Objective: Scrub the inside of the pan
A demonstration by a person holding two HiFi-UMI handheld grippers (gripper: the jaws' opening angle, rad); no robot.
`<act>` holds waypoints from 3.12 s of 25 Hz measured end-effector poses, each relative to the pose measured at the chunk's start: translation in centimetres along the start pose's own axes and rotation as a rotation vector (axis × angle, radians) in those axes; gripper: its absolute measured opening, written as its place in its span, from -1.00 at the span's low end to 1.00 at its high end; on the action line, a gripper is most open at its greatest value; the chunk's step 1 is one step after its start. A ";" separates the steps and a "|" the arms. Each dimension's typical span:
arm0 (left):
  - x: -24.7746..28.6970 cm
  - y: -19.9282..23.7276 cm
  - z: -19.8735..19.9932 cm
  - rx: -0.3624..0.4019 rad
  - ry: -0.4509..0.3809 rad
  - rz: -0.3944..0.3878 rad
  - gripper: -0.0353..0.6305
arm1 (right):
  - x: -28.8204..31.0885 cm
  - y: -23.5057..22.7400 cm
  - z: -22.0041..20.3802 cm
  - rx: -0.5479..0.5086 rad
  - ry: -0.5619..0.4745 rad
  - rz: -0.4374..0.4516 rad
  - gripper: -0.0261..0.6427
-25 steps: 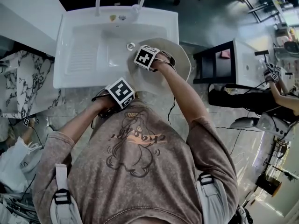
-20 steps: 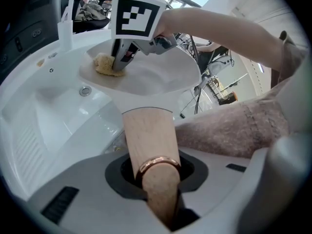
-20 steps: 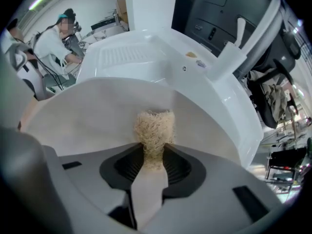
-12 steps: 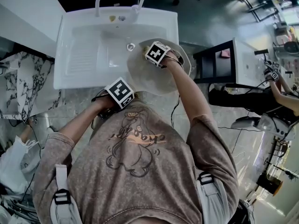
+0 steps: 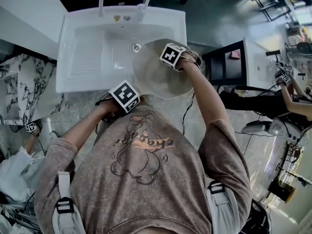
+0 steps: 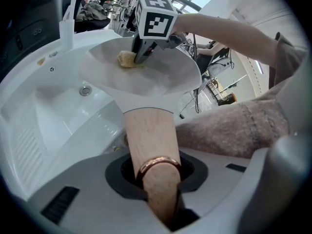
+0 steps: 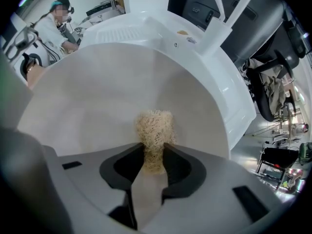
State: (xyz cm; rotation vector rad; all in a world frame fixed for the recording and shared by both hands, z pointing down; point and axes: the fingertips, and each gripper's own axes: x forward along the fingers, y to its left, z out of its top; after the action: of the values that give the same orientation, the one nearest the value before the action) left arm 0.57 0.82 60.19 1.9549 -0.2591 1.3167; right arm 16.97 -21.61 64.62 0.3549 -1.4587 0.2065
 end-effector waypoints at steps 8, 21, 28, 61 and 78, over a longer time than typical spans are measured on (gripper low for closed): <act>0.1 0.0 -0.2 0.002 0.005 -0.002 -0.57 | 0.1 1.6 -1.9 -0.015 0.022 0.080 -0.52; 0.2 -0.2 -0.3 0.003 0.009 -0.008 -0.57 | -1.0 5.3 -5.1 -0.083 0.118 0.189 -0.52; 0.2 -0.4 -0.4 0.001 0.009 -0.013 -0.57 | -1.8 7.6 -6.0 -0.076 0.093 0.252 -0.52; 0.4 -0.9 -0.3 -0.021 0.012 -0.029 -0.58 | -3.0 14.5 3.9 0.016 -0.258 0.420 -0.51; 0.3 -1.0 -0.3 -0.025 0.009 -0.034 -0.59 | -1.4 8.0 6.2 0.123 -0.324 0.240 -0.51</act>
State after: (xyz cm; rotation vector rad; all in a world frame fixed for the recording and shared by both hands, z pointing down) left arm 1.01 1.79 60.06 1.9244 -0.2354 1.2936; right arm 8.30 -16.28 64.60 0.3226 -1.8141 0.4500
